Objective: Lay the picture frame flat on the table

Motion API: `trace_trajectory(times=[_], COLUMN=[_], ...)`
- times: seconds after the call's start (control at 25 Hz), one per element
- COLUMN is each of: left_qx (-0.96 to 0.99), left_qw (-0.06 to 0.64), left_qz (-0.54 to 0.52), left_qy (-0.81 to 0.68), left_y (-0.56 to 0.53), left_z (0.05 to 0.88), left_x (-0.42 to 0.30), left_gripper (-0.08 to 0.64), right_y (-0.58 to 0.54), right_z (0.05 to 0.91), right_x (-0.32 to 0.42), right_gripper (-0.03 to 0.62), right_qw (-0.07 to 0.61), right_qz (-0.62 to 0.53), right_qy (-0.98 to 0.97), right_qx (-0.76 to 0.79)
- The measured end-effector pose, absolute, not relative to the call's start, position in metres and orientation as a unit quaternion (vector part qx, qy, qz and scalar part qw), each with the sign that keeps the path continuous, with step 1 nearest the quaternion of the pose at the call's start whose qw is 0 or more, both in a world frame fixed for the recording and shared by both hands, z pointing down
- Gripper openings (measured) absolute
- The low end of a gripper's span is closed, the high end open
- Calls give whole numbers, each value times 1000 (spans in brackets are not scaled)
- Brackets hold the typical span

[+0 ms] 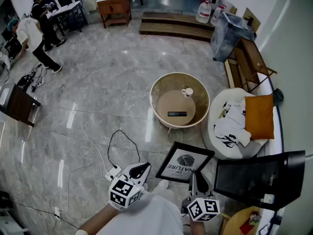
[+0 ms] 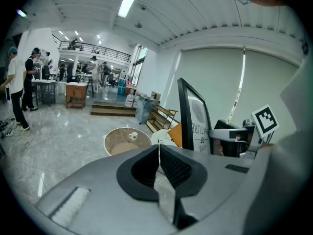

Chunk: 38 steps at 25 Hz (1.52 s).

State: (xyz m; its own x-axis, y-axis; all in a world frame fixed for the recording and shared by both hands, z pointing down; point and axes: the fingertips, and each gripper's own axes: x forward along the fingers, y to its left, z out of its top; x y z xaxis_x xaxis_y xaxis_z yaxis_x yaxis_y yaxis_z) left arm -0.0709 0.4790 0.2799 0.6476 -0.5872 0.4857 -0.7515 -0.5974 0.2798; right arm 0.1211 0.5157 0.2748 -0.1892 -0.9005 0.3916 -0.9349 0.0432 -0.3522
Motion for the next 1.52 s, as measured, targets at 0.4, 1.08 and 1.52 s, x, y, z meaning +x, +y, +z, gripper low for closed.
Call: trace_trajectory(times=[0.4, 1.08, 1.52], left_qx=[875, 883, 884], left_qw=[239, 233, 235], left_qz=[166, 166, 157], left_qy=[-386, -372, -373], left_y=[471, 438, 399], left_z=[279, 282, 279], left_x=[-92, -156, -194], left_gripper=[9, 9, 9], right_y=[507, 469, 430], right_z=[269, 264, 265], right_x=[98, 41, -1], right_gripper=[60, 61, 60], right_qw=[32, 39, 41], right_qz=[268, 258, 258], right_qy=[-723, -713, -716], right_qx=[636, 651, 647])
